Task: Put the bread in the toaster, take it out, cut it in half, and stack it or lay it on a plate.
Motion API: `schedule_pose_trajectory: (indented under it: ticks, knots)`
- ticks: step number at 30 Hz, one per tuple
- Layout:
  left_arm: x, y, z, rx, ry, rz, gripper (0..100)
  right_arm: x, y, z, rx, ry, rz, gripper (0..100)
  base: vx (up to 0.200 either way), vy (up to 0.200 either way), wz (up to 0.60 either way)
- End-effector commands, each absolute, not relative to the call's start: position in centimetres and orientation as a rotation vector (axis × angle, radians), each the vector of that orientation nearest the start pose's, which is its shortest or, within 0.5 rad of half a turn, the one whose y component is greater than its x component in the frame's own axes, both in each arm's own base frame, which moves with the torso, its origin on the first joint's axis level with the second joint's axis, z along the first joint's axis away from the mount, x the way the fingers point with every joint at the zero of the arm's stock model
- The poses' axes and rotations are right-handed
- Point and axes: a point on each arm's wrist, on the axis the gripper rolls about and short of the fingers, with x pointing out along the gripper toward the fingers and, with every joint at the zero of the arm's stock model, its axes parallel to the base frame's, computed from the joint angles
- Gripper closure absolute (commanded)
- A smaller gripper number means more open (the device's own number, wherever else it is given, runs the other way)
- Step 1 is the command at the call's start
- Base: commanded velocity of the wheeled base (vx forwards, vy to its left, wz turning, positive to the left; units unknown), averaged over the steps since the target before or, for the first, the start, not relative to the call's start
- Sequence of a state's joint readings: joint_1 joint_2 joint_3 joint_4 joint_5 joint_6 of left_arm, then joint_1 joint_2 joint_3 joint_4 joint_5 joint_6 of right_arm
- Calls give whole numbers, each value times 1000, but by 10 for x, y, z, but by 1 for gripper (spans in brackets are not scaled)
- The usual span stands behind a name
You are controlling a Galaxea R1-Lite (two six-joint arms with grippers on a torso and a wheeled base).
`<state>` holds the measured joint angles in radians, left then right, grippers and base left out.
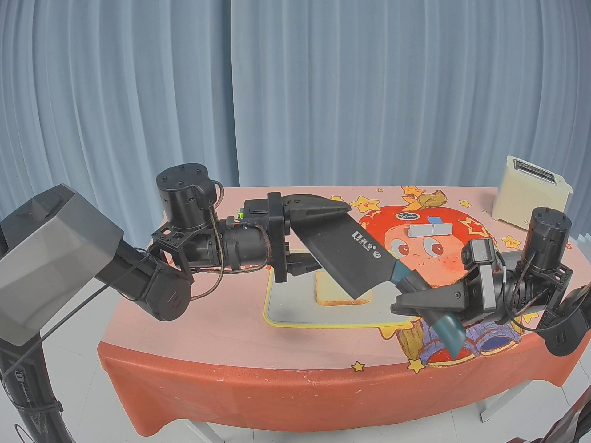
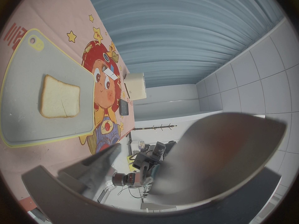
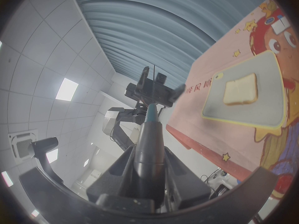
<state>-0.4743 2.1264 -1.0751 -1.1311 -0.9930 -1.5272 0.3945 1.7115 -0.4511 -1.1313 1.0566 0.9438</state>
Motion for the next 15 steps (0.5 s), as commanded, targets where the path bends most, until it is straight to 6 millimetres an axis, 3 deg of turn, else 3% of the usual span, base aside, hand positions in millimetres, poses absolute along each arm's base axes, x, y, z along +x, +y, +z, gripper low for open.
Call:
schedule_pose_trajectory:
  ticks: [1, 5, 15]
  knots:
    - [350, -200, 148, -1201, 1029, -1210, 0, 222, 111, 158, 789, 712, 1298, 100, 0, 0, 0]
    - [350, -200, 148, -1200, 1024, -1210, 0, 220, 99, 171, 787, 644, 1272, 100, 0, 0, 0]
    - [341, -191, 158, -1170, 874, -1310, 0, 231, 94, 167, 805, 650, 1232, 100, 0, 0, 0]
